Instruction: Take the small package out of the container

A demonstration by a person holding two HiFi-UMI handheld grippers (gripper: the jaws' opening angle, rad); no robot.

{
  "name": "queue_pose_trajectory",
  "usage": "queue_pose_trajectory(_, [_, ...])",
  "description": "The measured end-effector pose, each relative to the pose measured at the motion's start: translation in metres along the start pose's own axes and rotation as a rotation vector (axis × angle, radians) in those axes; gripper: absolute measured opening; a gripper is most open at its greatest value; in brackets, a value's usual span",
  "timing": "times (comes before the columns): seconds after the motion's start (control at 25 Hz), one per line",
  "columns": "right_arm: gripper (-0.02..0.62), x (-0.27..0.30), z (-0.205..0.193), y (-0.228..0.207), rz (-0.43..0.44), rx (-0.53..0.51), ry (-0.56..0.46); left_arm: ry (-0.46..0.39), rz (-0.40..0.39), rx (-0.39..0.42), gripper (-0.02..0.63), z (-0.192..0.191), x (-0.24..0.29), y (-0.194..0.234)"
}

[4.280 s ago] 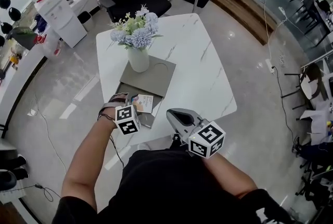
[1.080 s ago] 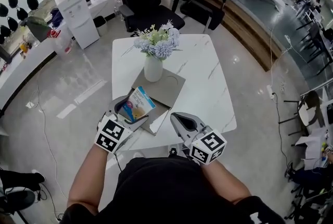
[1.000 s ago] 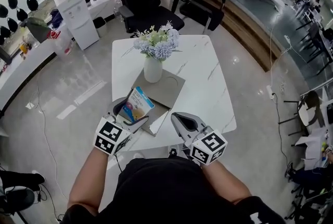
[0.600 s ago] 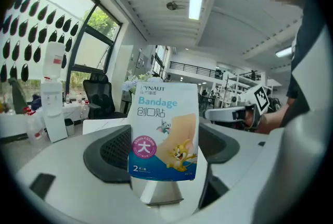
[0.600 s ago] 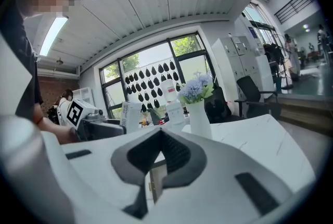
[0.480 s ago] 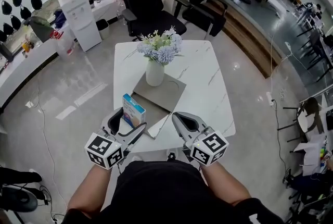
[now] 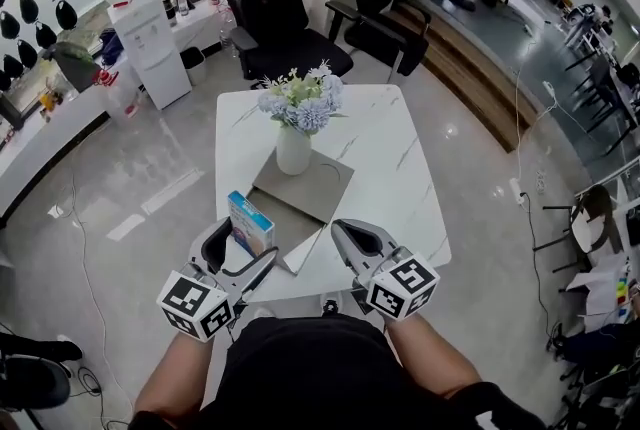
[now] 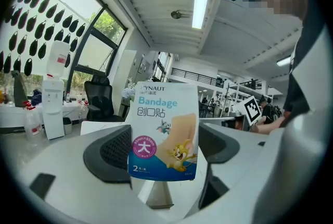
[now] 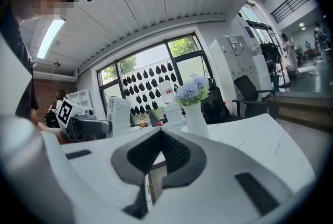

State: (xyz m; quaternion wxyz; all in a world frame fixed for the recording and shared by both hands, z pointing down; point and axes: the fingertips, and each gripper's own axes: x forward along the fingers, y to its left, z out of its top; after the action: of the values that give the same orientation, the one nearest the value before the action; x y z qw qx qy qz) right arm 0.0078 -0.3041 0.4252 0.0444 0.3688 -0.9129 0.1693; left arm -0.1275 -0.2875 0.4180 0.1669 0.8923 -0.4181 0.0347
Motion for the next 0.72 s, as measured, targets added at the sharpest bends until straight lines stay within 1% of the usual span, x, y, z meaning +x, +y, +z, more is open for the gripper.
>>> queue_pose_trajectory(0.16, [0.002, -0.0004, -0.0005, -0.0004, -0.009, 0.003, -0.01, 0.008, -0.012, 0.017, 0.399, -0.0009, 0.0031, -0.0054])
queue_pose_trajectory(0.32, [0.001, -0.0021, -0.0007, -0.0024, -0.021, -0.009, -0.013, 0.004, -0.024, 0.018, 0.399, 0.0015, 0.0054, -0.0069])
queue_pose_trajectory(0.52, [0.002, -0.004, 0.0007, -0.0061, -0.037, 0.011, -0.031, -0.003, -0.036, 0.034, 0.399, 0.0062, 0.0078, -0.0086])
queue_pose_trajectory(0.72, [0.002, -0.0059, 0.0006, -0.0067, -0.043, 0.009, -0.033, -0.001, -0.04, 0.044, 0.399, 0.0059, 0.0088, -0.0104])
